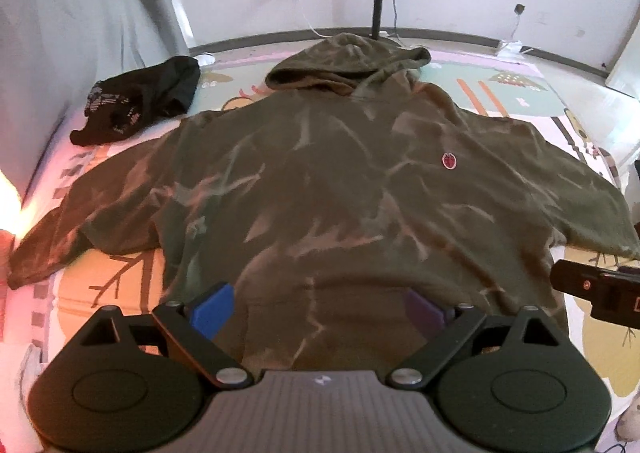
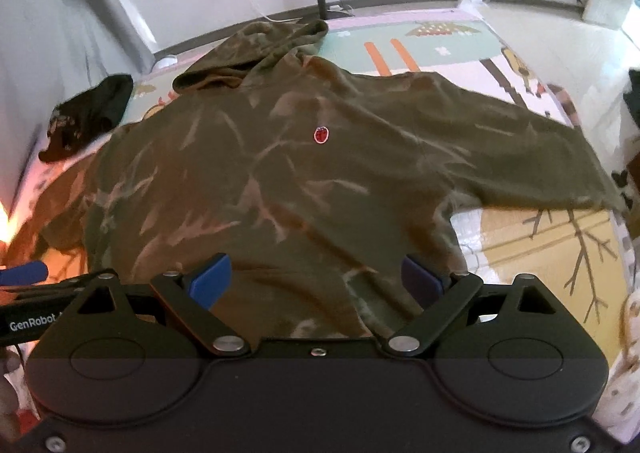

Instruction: Fold clothes

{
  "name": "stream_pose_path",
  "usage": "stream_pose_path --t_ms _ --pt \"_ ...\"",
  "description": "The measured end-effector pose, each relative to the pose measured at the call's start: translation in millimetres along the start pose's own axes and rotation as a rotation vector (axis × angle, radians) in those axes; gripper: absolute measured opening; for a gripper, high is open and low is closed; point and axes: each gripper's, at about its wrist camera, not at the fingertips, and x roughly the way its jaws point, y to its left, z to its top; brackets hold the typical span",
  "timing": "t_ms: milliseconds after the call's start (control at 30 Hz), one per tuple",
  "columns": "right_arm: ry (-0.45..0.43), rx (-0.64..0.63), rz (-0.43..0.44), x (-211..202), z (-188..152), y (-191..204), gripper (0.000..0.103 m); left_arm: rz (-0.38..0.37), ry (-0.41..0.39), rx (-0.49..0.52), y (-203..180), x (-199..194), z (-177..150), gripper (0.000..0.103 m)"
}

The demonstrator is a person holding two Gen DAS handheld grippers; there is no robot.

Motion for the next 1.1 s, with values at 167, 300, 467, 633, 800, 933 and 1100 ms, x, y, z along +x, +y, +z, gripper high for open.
stream_pose_path --t_ms 167,300,467,633,800,933,1100 --pt "-0.018 0.069 -0.008 -6 7 -10 0.092 -0.002 0.013 -0.011 -11 -9 7 0.094" --pt "-0.045 0.112 -0.021 -11 14 -17 0.092 0.038 0.01 -0.009 -22 -11 8 0.094" --pt "-0.041 0.111 -0.004 -11 23 -21 0.092 0.048 0.011 -0.08 -28 -13 10 0.094" --pt "-0.036 0.073 0.005 -8 28 -14 0.093 0.027 -0.018 -0.107 -36 -12 14 0.094" --pt "-0.031 0.014 0.007 2 25 -6 0.093 0.005 -0.051 -0.165 -29 -5 8 0.094" --pt "-0.013 -0.027 0.012 12 15 -2 0.093 0.019 -0.038 -0.157 -27 2 1 0.094" --pt "0.017 -0.044 0.026 24 3 -3 0.093 0.035 -0.035 -0.125 -28 6 -7 0.094"
